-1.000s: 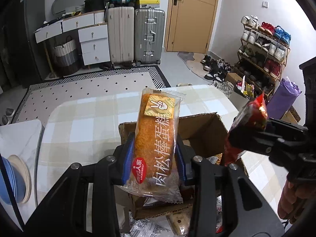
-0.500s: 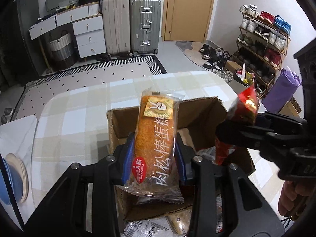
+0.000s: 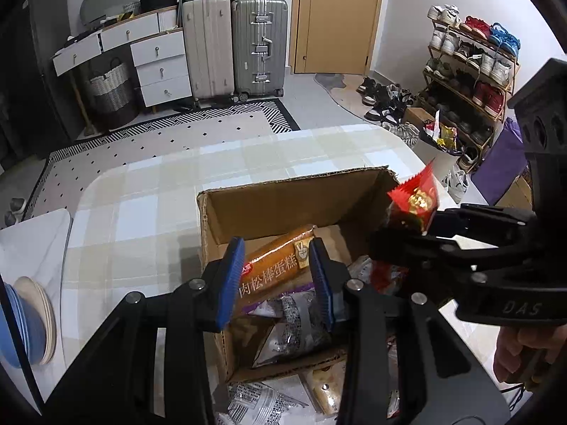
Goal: Organize snacks
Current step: 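Open both tools to drop the packets into the box, then move both tools back toward the snacks on the table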
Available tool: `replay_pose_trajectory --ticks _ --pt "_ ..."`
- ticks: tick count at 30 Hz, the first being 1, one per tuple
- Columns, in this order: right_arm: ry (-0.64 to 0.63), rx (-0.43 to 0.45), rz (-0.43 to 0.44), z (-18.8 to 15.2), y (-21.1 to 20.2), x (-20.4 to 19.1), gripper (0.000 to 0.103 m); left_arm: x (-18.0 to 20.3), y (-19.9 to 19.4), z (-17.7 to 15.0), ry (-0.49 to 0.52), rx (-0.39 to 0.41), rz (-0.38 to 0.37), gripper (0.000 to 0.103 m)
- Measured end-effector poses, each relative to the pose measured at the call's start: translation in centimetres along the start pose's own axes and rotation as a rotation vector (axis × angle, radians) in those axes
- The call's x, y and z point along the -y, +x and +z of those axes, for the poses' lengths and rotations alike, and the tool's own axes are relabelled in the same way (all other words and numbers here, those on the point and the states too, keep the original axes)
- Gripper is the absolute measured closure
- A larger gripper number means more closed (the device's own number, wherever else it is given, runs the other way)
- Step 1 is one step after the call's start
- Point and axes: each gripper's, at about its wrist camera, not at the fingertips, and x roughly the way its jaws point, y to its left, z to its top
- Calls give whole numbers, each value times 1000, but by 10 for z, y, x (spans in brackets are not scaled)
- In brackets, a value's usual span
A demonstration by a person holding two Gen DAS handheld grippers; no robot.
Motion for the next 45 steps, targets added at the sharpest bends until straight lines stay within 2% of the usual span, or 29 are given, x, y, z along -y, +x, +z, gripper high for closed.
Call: replay_pose_trajectory --ticks 3,7,12,14,17,22,28,34,38,41,45 --pt "-10 3 -42 -3 0 1 52 -2 -8 -6 3 2 7 69" --pt "0 4 -52 -5 -5 5 51 -7 -17 -10 -3 3 10 69" --pt "5 61 -60 -1 -25 1 32 -10 -26 -15 -12 -1 17 69" --pt "-8 88 -74 1 -37 -3 27 -12 -33 -20 -11 -1 17 69" --pt "-13 119 -62 -2 -55 -10 27 -10 -50 -25 -7 15 18 69" --pt "-19 157 -25 -14 -86 -25 27 5 -97 -36 29 87 21 69" --pt "-51 221 9 -46 -131 -49 27 26 -150 -50 44 146 3 69" --pt "-89 294 -4 -82 -177 -68 27 54 -198 -65 70 191 0 67" --pt "-107 360 -4 -108 -209 -78 19 70 -232 -82 79 224 -9 59" --pt "-119 429 6 -127 -233 -85 17 83 -261 -97 78 264 -2 46" --pt "-115 522 2 -155 -258 -91 5 93 -298 -123 75 324 12 28"
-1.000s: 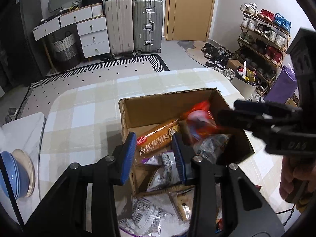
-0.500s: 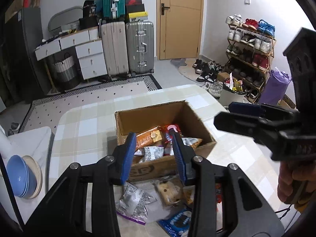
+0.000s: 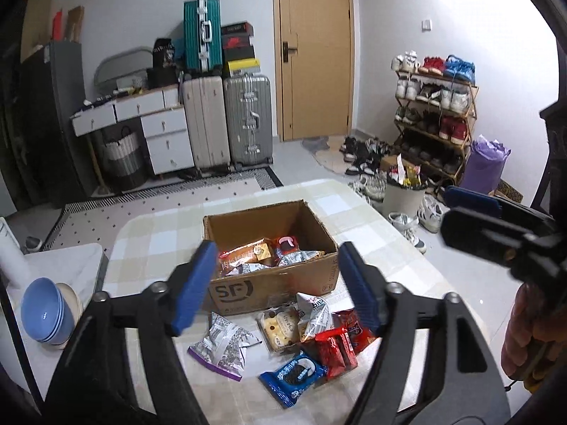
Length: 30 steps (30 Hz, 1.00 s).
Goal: Organize snacks
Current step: 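Move both tools back toward the snacks on the table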
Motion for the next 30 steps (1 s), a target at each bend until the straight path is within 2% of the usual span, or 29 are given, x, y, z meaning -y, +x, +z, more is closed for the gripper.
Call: replay_pose_trajectory --ticks 1,5,9,11,12,14,17,24,30 --pt "-11 25 -7 -6 -10 -3 4 0 -8 -3 -2 11 1 24" --pt "-45 92 -53 -29 -36 -8 1 0 -43 -27 -23 53 13 23" --pt "-41 110 -71 -52 -46 -2 1 0 -65 -65 -34 81 15 16" --pt "-36 117 -92 -67 -49 2 1 -3 -66 -87 -41 84 23 11" --pt "-28 111 -96 -74 -49 3 1 -2 -66 -96 -42 80 28 2" --pt "14 90 -115 -92 -50 6 1 -2 -62 -117 -57 69 42 0" --pt "45 54 -114 -115 -47 9 1 -10 -47 -139 -100 46 24 0" --pt "85 -29 -126 -150 -28 21 1 -24 -6 -200 -162 -86 14 0" --pt "78 -55 -139 -159 -16 20 1 -29 32 -205 -193 -132 0 0"
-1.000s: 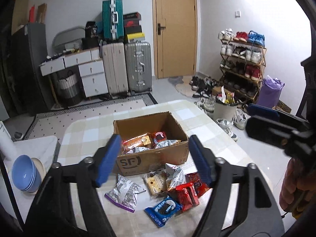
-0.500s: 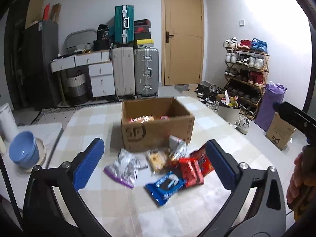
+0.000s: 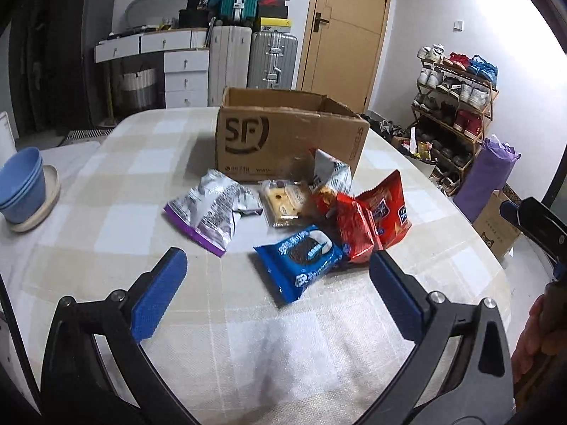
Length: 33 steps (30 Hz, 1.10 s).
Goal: Organize snacks
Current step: 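Move both tools back toward the snacks on the table, then grasp the blue cake packet with the left tool while the right grasps the red chip bag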
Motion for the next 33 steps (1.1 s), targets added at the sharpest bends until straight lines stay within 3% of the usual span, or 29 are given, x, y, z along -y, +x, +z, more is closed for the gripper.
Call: replay_pose_trajectory --ticks 7,12,14,21,24,33 --pt "18 -42 -16 -9 17 6 1 2 17 -2 13 -29 4 0" --pt "39 -70 -13 -13 31 15 1 0 41 -4 -4 -110 4 0" --pt "37 -78 -10 -14 36 16 1 -3 54 -1 -35 -145 -20 0" --pt "44 -97 -7 -16 49 25 1 -9 104 13 -129 -259 18 1" --pt "56 -104 -6 -16 52 31 1 -9 122 21 -174 -286 -16 1" --pt "90 -142 -1 -18 65 47 1 16 160 34 -104 -306 56 2"
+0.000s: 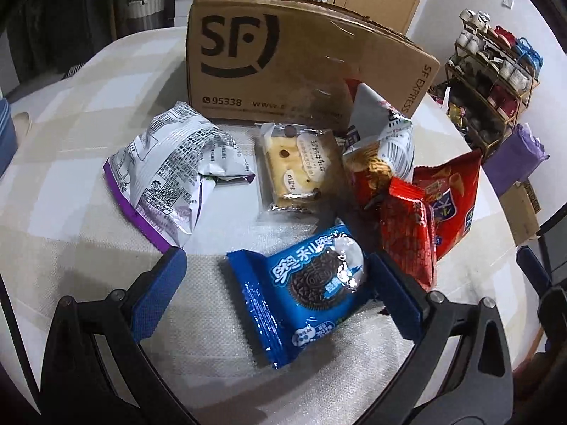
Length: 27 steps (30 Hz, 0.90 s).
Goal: Organize snacks
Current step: 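Grasp the blue cake packet with the left tool while the right grasps the red chip bag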
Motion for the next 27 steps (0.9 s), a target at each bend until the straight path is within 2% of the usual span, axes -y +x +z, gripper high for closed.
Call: replay_pose_trajectory --ticks 1,3,4,6,9,12,16,19,20,22,26,27 --pt "-3 -8 -8 2 3 1 1 3 1 0 9 5 1 4" --pt "-13 -27 -29 6 10 2 1 12 2 1 46 18 -19 21" --pt "-22 -40 -45 10 16 4 1 17 3 2 66 19 -25 25" --pt "-25 -64 -71 19 26 7 1 26 5 5 86 19 -69 46" --pt "-14 -121 -81 31 45 14 1 33 8 11 102 15 -97 60" --pt "-28 -171 -91 37 63 17 1 36 11 15 105 15 -111 61" --pt "54 -199 -23 42 78 26 1 27 12 17 81 11 -135 62" --pt "39 -237 -40 42 91 25 15 23 12 14 68 9 -137 62" --pt "29 -257 -57 41 97 24 27 23 13 16 65 8 -140 62" --pt "11 -282 -68 37 104 24 30 17 12 15 57 6 -143 62" --pt "-42 -273 -83 36 103 18 35 16 11 9 46 10 -151 62" --pt "-44 -271 -75 36 103 18 39 15 12 11 42 12 -154 62"
